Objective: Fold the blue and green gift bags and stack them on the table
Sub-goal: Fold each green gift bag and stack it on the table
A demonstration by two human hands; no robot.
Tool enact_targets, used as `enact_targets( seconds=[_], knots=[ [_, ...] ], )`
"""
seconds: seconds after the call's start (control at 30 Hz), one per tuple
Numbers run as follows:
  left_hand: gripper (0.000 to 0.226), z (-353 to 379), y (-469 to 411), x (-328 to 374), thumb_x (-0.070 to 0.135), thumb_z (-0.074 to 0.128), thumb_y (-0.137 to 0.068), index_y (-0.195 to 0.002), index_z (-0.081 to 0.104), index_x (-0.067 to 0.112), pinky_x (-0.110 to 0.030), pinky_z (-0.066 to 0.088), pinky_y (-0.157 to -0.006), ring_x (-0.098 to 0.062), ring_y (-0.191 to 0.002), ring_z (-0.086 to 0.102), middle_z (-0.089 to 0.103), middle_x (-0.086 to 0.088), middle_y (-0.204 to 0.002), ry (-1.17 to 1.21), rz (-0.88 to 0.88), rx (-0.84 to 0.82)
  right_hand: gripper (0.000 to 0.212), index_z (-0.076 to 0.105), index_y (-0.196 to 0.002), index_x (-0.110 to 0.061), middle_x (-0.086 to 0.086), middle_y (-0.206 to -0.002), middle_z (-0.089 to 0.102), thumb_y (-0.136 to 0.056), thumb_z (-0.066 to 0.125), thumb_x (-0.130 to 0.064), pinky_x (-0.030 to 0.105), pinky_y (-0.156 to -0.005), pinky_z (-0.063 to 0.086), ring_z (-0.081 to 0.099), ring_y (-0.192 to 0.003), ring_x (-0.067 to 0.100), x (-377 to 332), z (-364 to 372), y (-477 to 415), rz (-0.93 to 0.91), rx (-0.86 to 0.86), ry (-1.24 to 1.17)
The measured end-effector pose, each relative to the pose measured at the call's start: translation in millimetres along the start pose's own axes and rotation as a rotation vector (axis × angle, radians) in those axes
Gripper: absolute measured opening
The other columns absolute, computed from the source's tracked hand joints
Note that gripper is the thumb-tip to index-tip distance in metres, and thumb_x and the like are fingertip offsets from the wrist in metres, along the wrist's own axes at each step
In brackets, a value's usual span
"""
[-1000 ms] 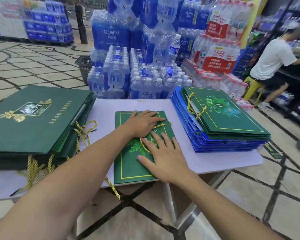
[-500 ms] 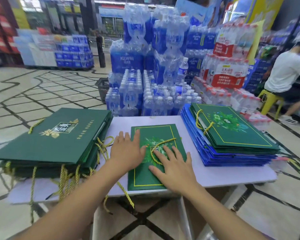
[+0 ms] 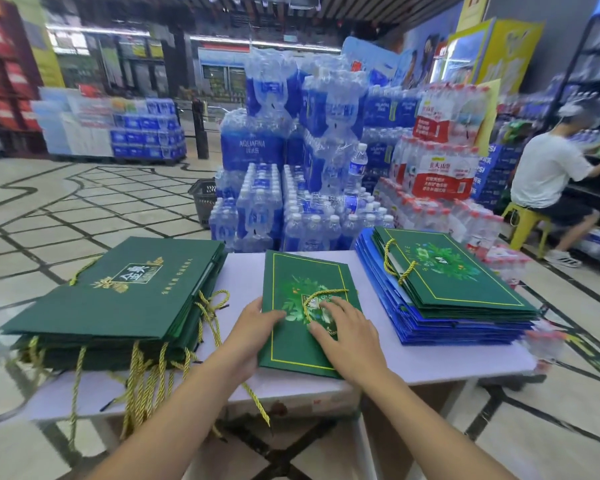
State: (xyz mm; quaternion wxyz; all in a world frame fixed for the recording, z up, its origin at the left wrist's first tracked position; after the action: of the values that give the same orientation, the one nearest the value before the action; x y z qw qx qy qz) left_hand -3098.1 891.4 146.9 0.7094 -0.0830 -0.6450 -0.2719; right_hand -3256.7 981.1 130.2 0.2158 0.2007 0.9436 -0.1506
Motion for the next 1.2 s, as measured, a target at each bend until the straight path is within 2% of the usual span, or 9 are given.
enact_targets(
  seconds=[0.17,0.3,0.37,0.47,0.6,0.77,0.93,1.07,1.2],
  knots=[
    [0.042,-4,16,17,-0.003,0.050,-0.102,-0.129,0.057,0.028,-0.042,0.063,-0.070,-0.027,-0.088,0.077,0.077,-0.004,-0.106,0.014,0.184,0.076,0.064,0.037,-0.155,-0.025,0.000,-0.162,0.031,-0.100,0.047,-0.056,0.042,-0.122,0.027,0.025,-0.150,0.019,2,-17,-10,0.102,0.056,-0.194],
    [0.050,-7,25,53,-0.001,0.049,-0.103,-0.128,0.055,0.042,-0.049,0.063,-0.082,-0.025,-0.097,0.076,0.076,0.005,-0.113,0.052,0.333,0.073,0.063,0.038,-0.154,-0.024,0.001,-0.151,0.046,-0.099,0.057,-0.050,0.036,-0.108,0.041,0.047,-0.130,0.017,-8,-44,-24,0.171,0.028,-0.463],
    [0.055,-3,22,70,0.002,0.051,-0.102,-0.141,0.049,0.041,-0.052,0.062,-0.087,-0.025,-0.104,0.074,0.073,0.006,-0.122,0.059,0.359,0.083,0.063,0.041,-0.153,-0.023,-0.001,-0.149,0.048,-0.098,0.061,-0.046,0.033,-0.103,0.041,0.049,-0.127,0.016,-16,-71,-32,0.154,0.062,-0.509],
    [0.063,18,14,98,0.005,0.055,-0.098,-0.149,0.039,0.037,-0.053,0.059,-0.094,-0.025,-0.112,0.070,0.066,0.003,-0.133,0.043,0.413,0.090,0.072,0.042,-0.154,-0.023,0.000,-0.153,0.046,-0.092,0.066,-0.052,0.040,-0.113,0.039,0.046,-0.138,0.020,-16,-125,-48,0.123,0.169,-0.435],
    [0.055,76,2,131,0.003,0.058,-0.095,-0.137,0.046,0.035,-0.045,0.062,-0.085,-0.022,-0.106,0.071,0.070,0.003,-0.122,-0.007,0.440,0.020,0.073,0.044,-0.151,-0.022,0.004,-0.153,0.045,-0.090,0.071,-0.051,0.041,-0.112,0.040,0.046,-0.137,0.023,5,-200,-59,0.104,0.250,-0.362],
    [0.045,160,-16,138,0.014,0.060,-0.099,-0.137,0.042,0.030,-0.016,0.053,-0.064,-0.006,-0.094,0.065,0.064,0.012,-0.111,-0.216,0.440,-0.124,0.071,0.046,-0.151,-0.021,0.005,-0.153,0.048,-0.091,0.072,-0.047,0.036,-0.104,0.040,0.048,-0.137,0.024,65,-267,-53,0.186,0.320,-0.236],
    [0.063,221,-46,101,0.036,0.074,-0.084,-0.139,0.044,0.030,-0.041,0.054,-0.100,-0.019,-0.110,0.065,0.063,0.009,-0.120,-0.409,0.364,-0.201,0.070,0.046,-0.151,-0.018,0.007,-0.153,0.049,-0.092,0.070,-0.048,0.038,-0.106,0.041,0.049,-0.138,0.026,139,-274,-41,0.301,0.285,-0.112],
    [0.104,240,-115,44,0.069,0.069,-0.050,-0.144,0.045,0.033,-0.048,0.053,-0.102,-0.023,-0.119,0.064,0.064,0.004,-0.134,-0.560,0.273,-0.184,0.070,0.047,-0.150,-0.018,0.008,-0.153,0.050,-0.092,0.066,-0.052,0.041,-0.106,0.044,0.051,-0.135,0.029,184,-250,-35,0.386,0.217,-0.037],
    [0.097,242,-113,18,0.071,0.066,-0.044,-0.132,0.055,0.031,-0.045,0.051,-0.105,-0.024,-0.116,0.064,0.065,0.001,-0.130,-0.626,0.203,-0.212,0.068,0.049,-0.148,-0.024,0.006,-0.149,0.053,-0.091,0.059,-0.061,0.046,-0.103,0.048,0.051,-0.134,0.032,204,-225,-30,0.434,0.128,0.029]
  ],
)
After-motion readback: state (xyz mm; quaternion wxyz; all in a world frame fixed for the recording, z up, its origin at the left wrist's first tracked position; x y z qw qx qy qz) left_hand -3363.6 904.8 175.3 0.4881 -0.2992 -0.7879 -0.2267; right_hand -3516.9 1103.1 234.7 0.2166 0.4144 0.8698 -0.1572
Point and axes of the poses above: each hand's wrist, its own y-axis away from the middle knuckle, its own z-axis out of the palm, x = y × z, the point moved 5 cm from there along -y, towards the middle knuckle
